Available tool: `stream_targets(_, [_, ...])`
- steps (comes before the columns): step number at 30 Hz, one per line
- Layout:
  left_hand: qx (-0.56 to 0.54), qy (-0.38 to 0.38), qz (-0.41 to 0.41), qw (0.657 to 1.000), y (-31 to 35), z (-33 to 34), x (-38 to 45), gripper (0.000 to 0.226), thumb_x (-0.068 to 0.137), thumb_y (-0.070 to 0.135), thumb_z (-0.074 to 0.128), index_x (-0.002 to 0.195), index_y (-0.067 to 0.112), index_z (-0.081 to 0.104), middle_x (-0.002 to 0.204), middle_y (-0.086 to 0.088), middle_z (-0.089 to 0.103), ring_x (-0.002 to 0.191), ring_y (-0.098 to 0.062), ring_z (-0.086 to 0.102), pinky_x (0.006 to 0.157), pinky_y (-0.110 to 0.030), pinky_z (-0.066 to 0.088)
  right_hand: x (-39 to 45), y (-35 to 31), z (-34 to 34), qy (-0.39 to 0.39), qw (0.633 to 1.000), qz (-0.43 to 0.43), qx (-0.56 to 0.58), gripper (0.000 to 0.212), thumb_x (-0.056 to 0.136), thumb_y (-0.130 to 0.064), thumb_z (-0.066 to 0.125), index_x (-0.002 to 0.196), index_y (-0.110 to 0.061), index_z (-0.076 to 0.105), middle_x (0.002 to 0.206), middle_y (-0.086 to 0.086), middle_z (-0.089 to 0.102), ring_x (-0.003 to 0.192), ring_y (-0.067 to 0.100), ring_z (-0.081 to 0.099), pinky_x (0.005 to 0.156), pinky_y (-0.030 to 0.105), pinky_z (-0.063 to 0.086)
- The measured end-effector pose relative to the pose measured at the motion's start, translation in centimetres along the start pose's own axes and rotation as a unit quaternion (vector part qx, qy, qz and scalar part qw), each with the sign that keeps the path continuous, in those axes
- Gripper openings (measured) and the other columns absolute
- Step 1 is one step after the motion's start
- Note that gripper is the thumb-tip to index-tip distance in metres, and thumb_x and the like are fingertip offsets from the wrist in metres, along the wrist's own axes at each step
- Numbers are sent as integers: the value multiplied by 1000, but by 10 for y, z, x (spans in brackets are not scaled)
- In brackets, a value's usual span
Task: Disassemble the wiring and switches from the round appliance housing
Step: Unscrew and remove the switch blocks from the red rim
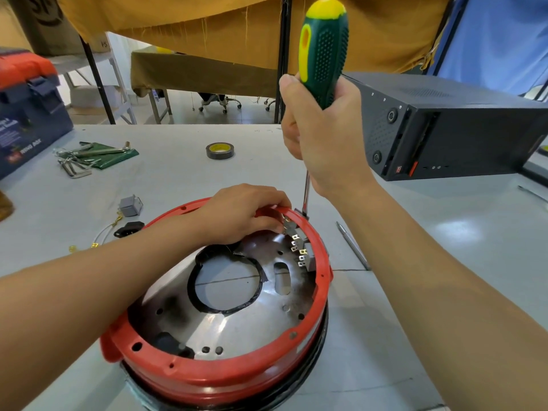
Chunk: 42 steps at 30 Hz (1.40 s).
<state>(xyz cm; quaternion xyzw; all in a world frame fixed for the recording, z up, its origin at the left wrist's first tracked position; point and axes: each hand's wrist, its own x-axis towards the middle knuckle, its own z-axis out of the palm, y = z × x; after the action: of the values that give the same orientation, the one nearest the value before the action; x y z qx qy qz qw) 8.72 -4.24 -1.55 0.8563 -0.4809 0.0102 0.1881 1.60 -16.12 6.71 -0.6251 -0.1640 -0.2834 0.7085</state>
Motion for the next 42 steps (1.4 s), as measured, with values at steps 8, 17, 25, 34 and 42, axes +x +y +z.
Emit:
stream_targets(8, [16, 11, 4, 1000, -1, 2, 0, 27, 88, 39, 59, 112, 27, 59, 101, 13, 60, 87, -7, 49, 78, -38, 45, 0, -1, -2, -1, 1000, 0, 8, 32, 94, 2, 49, 67, -14, 40, 42, -13, 37, 34, 1, 31, 36, 12, 27])
stream_targets(17, [18, 1, -8, 1000, 2, 1, 1, 29, 88, 40, 59, 113, 27, 59, 102, 11, 61, 92, -11, 51, 80, -40, 46, 0, 0, -2, -7, 1000, -8, 18, 34, 92, 1, 49, 64, -16, 38, 43, -15, 35, 34, 2, 29, 38, 11, 26])
stream_targets(25, [13, -31, -22, 999, 10, -5, -3, 50, 69, 57, 55, 111, 31, 56, 98, 12, 60, 88, -11, 53, 80, -35, 46, 0, -2, -3, -2, 1000, -7, 9, 35, 93, 2, 49, 65, -17, 40, 42, -15, 37, 34, 1, 32, 37, 11, 27])
stream_targets(34, [-55, -69, -29, 996, 12, -15, 2, 32, 80, 46, 67, 106, 28, 62, 88, 13, 62, 82, -5, 56, 77, -25, 45, 0, -3, -3, -6, 1000, -5, 14, 35, 94, 3, 48, 66, -18, 40, 42, -14, 37, 33, 1, 31, 37, 11, 27])
stream_targets(42, [-29, -65, 4, 997, 18, -10, 12, 16, 78, 29, 67, 84, 20, 55, 69, 7, 56, 67, -5, 51, 62, -24, 40, 0, -2, -3, -5, 1000, -13, 7, 34, 93, 1, 48, 66, -16, 39, 43, -14, 36, 34, 3, 30, 37, 12, 26])
